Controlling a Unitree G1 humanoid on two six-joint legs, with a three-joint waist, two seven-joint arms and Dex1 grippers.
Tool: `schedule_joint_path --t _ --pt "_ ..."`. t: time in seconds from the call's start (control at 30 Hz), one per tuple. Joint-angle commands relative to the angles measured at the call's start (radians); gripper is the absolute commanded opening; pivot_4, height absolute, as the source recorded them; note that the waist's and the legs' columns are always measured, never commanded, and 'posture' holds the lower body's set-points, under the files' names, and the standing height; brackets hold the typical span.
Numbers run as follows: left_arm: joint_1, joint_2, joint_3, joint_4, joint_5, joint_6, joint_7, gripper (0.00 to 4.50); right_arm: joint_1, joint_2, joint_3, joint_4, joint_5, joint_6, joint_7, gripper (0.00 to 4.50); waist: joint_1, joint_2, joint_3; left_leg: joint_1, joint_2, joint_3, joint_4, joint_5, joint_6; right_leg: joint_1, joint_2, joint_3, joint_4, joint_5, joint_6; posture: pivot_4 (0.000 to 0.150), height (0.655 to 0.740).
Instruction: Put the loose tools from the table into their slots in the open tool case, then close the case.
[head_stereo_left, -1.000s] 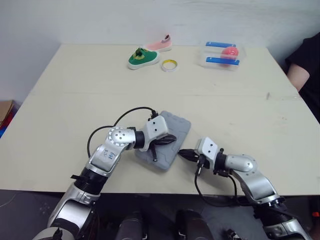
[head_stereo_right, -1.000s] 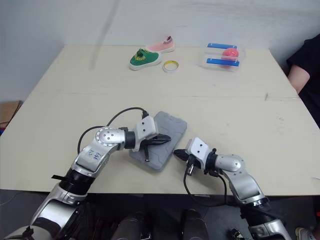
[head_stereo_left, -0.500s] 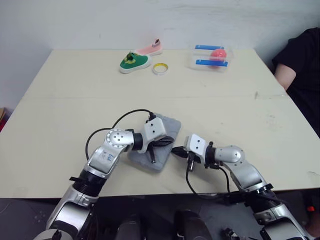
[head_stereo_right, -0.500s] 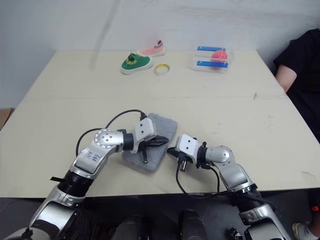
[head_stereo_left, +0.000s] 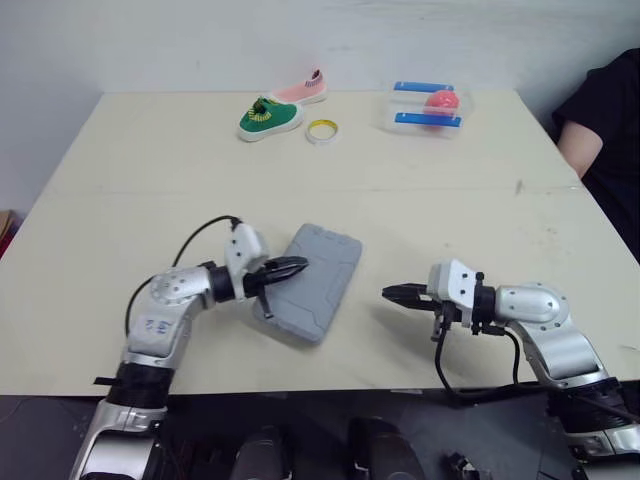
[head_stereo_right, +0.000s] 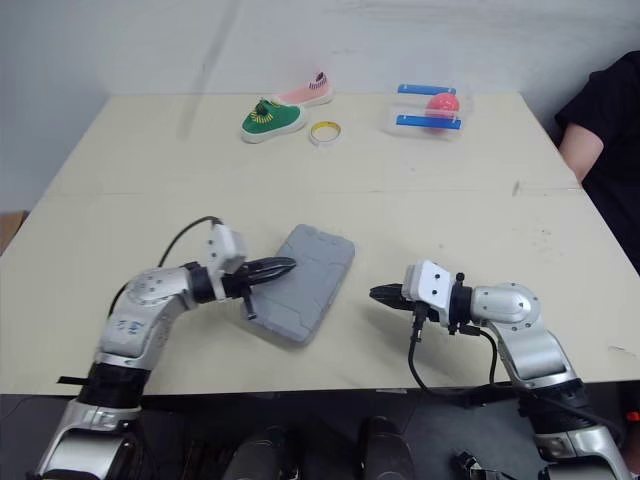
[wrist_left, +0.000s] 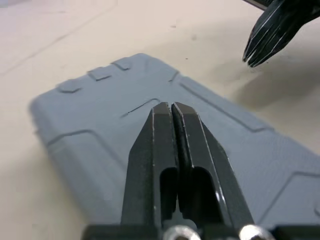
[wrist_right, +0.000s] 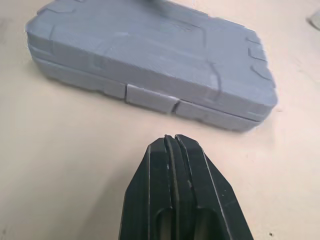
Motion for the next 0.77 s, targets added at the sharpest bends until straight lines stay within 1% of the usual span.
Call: schedule_joint_path --t 0.03,0.07,0.1,0.17,0.2,0.23,0.27,0.3,0.33,0.37,0.4,0.53,0.6,0.7,0.77 --pt "0.075 0.086 0.145 -0.107 -0.095 0.017 -0.023 0.55 0.017 -0.064 -0.117 -0.004 0.104 0.011 0.051 0.00 0.001 0.000 0.002 0.000 0.000 0.000 0.000 0.000 0.000 0.000 0.000 0.000 0.000 0.000 0.000 0.150 0.7400" --pt "0.098 0.110 0.164 -0.123 -0.107 0.036 -0.025 0.81 0.025 -0.078 -0.136 -0.007 0.129 0.027 0.066 0.00 0.001 0.001 0.002 0.000 0.000 0.000 -0.001 0.000 0.000 0.000 0.000 0.000 -0.001 0.000 0.000 0.150 0.7400" --pt "0.128 0.141 0.181 -0.137 -0.115 0.049 -0.035 1.30 0.033 -0.098 -0.152 -0.008 0.149 0.025 0.092 0.32 0.002 0.001 0.002 -0.001 0.000 0.000 -0.001 -0.001 0.000 -0.001 0.000 0.000 -0.001 0.000 0.000 0.150 0.7400" --pt "0.210 0.207 0.240 -0.134 -0.081 0.035 -0.026 2.20 0.040 -0.142 -0.195 0.020 0.143 -0.017 0.110 1.01 0.003 0.001 0.003 -0.001 0.000 0.000 -0.001 -0.002 0.000 0.000 0.000 -0.001 -0.003 0.000 0.000 0.150 0.7400" --pt "0.245 0.231 0.264 -0.130 -0.069 0.032 -0.021 2.66 0.041 -0.158 -0.213 0.036 0.136 -0.044 0.115 1.51 0.002 0.001 0.003 -0.001 0.000 0.000 -0.001 -0.002 0.001 0.000 0.000 -0.001 -0.003 0.000 0.000 0.150 0.7400" --pt "0.293 0.260 0.288 -0.105 -0.009 -0.042 -0.011 3.11 0.040 -0.176 -0.235 0.060 0.129 -0.065 0.118 1.98 0.002 0.001 0.003 -0.001 0.000 0.001 -0.001 -0.003 0.001 0.000 0.000 0.000 -0.004 0.000 0.000 0.150 0.7400" --pt "0.336 0.285 0.315 -0.087 0.018 -0.042 0.009 3.54 0.037 -0.194 -0.254 0.088 0.119 -0.093 0.121 2.45 0.001 0.001 0.004 -0.001 0.000 0.001 -0.001 -0.003 0.001 0.000 0.000 0.000 -0.004 0.000 0.000 0.150 0.7400" --pt "0.363 0.300 0.331 -0.074 0.034 -0.042 0.025 4.08 0.035 -0.205 -0.263 0.107 0.114 -0.111 0.123 3.01 0.002 0.001 0.005 -0.001 0.000 0.001 -0.001 -0.004 0.001 -0.001 0.000 0.000 -0.005 0.000 0.000 0.150 0.7400" --pt "0.391 0.305 0.372 -0.063 0.033 -0.073 0.034 4.48 0.029 -0.222 -0.284 0.139 0.112 -0.122 0.116 3.51 0.002 0.000 0.006 -0.001 0.000 0.001 -0.001 -0.006 0.001 -0.001 0.000 0.001 -0.005 0.000 0.000 0.150 0.7400" --pt "0.414 0.308 0.414 -0.061 0.021 -0.060 0.048 4.50 0.022 -0.239 -0.305 0.168 0.114 -0.130 0.113 4.05 0.002 0.000 0.007 -0.001 0.000 0.001 -0.001 -0.007 0.003 -0.001 0.000 0.001 -0.005 0.000 0.000 0.150 0.7400" --pt "0.429 0.309 0.441 -0.059 0.014 -0.060 0.056 4.50 0.017 -0.250 -0.317 0.187 0.117 -0.134 0.111 4.45 0.002 -0.001 0.008 -0.002 0.000 0.001 -0.001 -0.009 0.003 -0.002 0.000 0.001 -0.005 0.000 -0.001 0.150 0.7400" --pt "0.490 0.306 0.517 -0.081 0.026 -0.064 0.096 4.50 0.016 -0.283 -0.330 0.226 0.113 -0.153 0.125 4.45 0.005 0.001 0.009 -0.004 0.001 0.001 -0.001 -0.008 0.001 -0.005 -0.001 0.001 -0.004 -0.001 -0.001 0.150 0.7400" --pt "0.518 0.294 0.554 -0.099 0.010 -0.044 0.117 4.50 0.015 -0.291 -0.319 0.236 0.112 -0.169 0.150 4.45 0.002 0.001 0.009 -0.006 0.001 0.001 -0.001 -0.006 -0.001 -0.006 -0.001 0.001 -0.005 -0.001 -0.001 0.150 0.7400" --pt "0.528 0.289 0.560 -0.120 -0.011 -0.032 0.121 4.50 -0.002 -0.279 -0.308 0.244 0.115 -0.177 0.157 4.45 0.002 0.001 0.009 -0.011 0.000 0.001 -0.001 -0.004 0.000 -0.012 -0.001 0.000 -0.003 -0.001 -0.001 0.150 0.7400" --pt "0.528 0.284 0.556 -0.140 -0.023 -0.022 0.125 4.50 -0.022 -0.261 -0.295 0.247 0.112 -0.174 0.148 4.45 0.002 0.001 0.009 -0.012 0.000 0.002 0.000 -0.004 0.000 -0.013 -0.001 0.001 -0.002 -0.001 -0.001 0.150 0.7400"
